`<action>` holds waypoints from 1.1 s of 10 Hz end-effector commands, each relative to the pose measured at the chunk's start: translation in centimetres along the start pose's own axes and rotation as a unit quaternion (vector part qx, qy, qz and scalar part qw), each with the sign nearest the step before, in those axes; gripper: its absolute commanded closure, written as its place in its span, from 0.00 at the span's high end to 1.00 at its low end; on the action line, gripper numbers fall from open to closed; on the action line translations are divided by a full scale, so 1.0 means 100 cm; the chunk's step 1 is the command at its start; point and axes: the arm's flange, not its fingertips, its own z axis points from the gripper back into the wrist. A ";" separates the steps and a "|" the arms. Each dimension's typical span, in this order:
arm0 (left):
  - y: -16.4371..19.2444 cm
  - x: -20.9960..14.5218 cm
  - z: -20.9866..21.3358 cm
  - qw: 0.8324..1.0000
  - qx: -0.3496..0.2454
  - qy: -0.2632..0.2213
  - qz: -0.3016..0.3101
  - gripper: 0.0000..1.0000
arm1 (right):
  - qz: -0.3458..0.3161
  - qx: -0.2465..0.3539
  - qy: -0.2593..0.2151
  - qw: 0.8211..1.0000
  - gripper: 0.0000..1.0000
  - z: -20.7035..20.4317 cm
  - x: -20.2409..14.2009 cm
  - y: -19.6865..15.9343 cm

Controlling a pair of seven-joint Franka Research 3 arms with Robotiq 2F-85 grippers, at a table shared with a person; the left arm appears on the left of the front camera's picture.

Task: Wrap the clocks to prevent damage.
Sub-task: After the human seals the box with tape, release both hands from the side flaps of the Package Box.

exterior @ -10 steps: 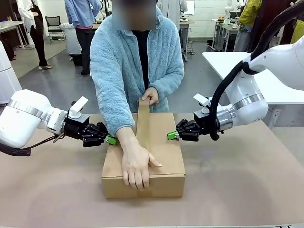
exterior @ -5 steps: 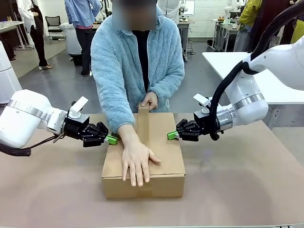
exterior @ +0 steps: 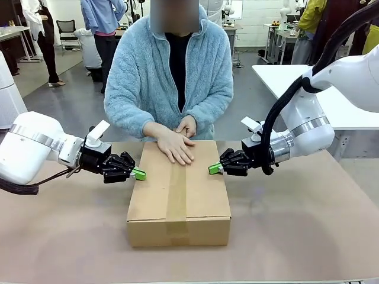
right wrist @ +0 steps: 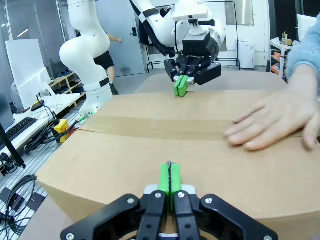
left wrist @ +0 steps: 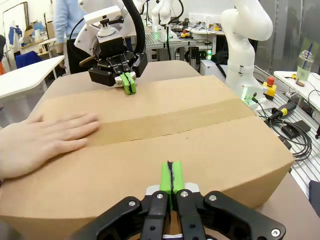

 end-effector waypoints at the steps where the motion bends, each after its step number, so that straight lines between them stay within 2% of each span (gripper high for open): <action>1: 0.002 0.000 -0.002 1.000 0.003 0.004 -0.002 0.01 | -0.003 -0.004 0.003 1.000 0.01 -0.002 -0.003 -0.001; 11: 0.002 0.000 -0.002 1.000 0.003 0.004 -0.002 0.01 | -0.003 -0.004 0.003 1.000 0.01 -0.002 -0.003 -0.001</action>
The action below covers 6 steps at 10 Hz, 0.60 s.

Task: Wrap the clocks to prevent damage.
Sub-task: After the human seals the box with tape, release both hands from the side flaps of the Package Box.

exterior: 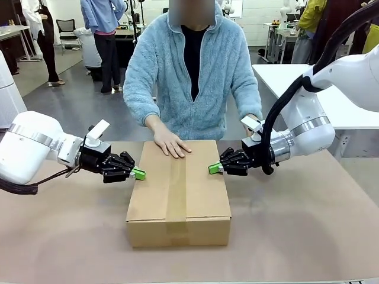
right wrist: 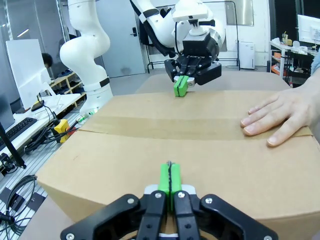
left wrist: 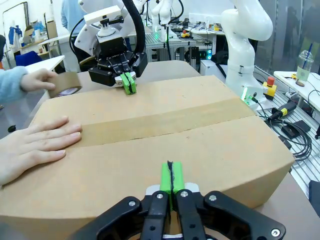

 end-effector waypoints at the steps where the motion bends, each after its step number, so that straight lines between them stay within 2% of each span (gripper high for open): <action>1: 0.002 0.000 -0.002 1.000 0.003 0.004 -0.002 0.01 | -0.003 -0.004 0.003 1.000 0.01 -0.002 -0.004 -0.001; 6: 0.002 0.000 -0.002 1.000 0.003 0.004 -0.002 0.01 | -0.003 -0.004 0.003 1.000 0.01 -0.002 -0.004 -0.001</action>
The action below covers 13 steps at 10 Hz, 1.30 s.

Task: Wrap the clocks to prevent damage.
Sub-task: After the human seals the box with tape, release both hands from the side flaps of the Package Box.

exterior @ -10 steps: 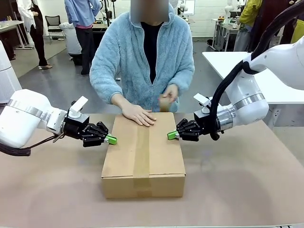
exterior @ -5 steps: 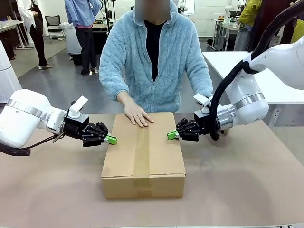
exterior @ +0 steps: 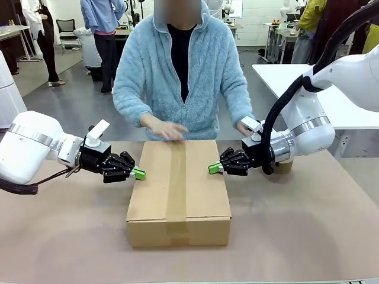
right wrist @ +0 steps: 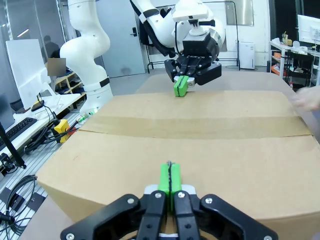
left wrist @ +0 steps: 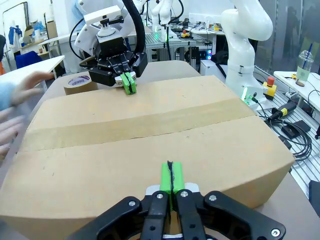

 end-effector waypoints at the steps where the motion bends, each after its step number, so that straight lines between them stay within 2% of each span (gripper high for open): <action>1: 0.001 -0.001 -0.002 1.000 0.003 0.005 -0.002 0.01 | -0.003 -0.004 0.003 1.000 0.01 -0.002 -0.004 -0.001; 4: 0.000 0.000 0.000 1.000 0.000 0.000 0.000 0.01 | 0.000 0.000 0.000 1.000 0.01 0.000 0.000 0.000; 5: -0.004 0.031 0.015 1.000 0.008 0.018 -0.007 0.01 | 0.011 -0.033 0.035 0.999 0.01 0.006 0.027 0.012; 7: -0.026 0.091 0.043 0.999 0.003 0.042 -0.025 0.01 | 0.003 -0.070 0.077 0.995 0.01 0.036 0.086 0.042; 9: -0.049 0.137 0.079 0.994 -0.003 0.106 0.008 0.01 | -0.023 -0.123 0.165 0.978 0.01 0.062 0.143 0.091; 11: -0.081 0.171 0.112 0.986 0.023 0.156 0.052 0.01 | -0.039 -0.166 0.218 0.961 0.01 0.073 0.184 0.134; 13: -0.105 0.198 0.133 0.973 0.053 0.207 0.086 0.01 | -0.063 -0.215 0.242 0.944 0.01 0.085 0.203 0.160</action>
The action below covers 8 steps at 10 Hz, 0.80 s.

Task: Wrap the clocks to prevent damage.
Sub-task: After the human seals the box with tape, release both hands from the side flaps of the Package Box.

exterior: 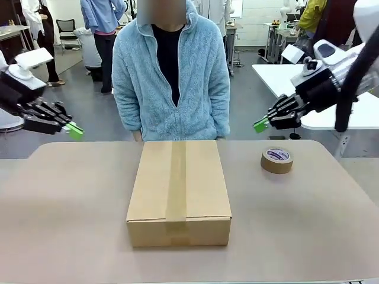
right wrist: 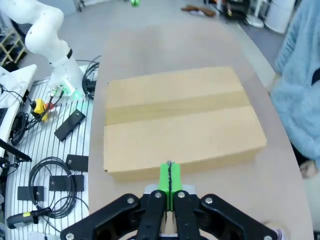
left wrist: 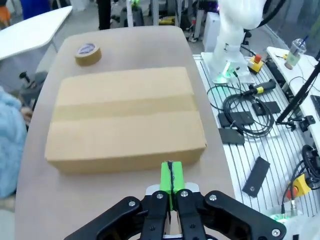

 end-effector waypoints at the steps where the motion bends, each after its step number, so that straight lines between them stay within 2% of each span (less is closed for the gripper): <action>1: -0.026 0.008 0.007 0.997 0.030 0.050 0.042 0.01 | -0.044 -0.028 0.031 0.998 0.01 0.003 -0.009 0.009; 2: -0.025 0.007 0.006 0.995 0.044 0.067 0.052 0.01 | 0.000 0.000 0.000 1.000 0.01 0.000 0.000 0.000; 3: -0.012 0.005 0.012 0.999 0.014 0.023 0.018 0.01 | 0.000 0.000 0.000 1.000 0.01 0.000 0.000 0.000; 8: -0.012 0.005 0.012 0.999 0.014 0.023 0.018 0.01 | 0.000 0.000 0.000 1.000 0.01 0.000 0.000 0.000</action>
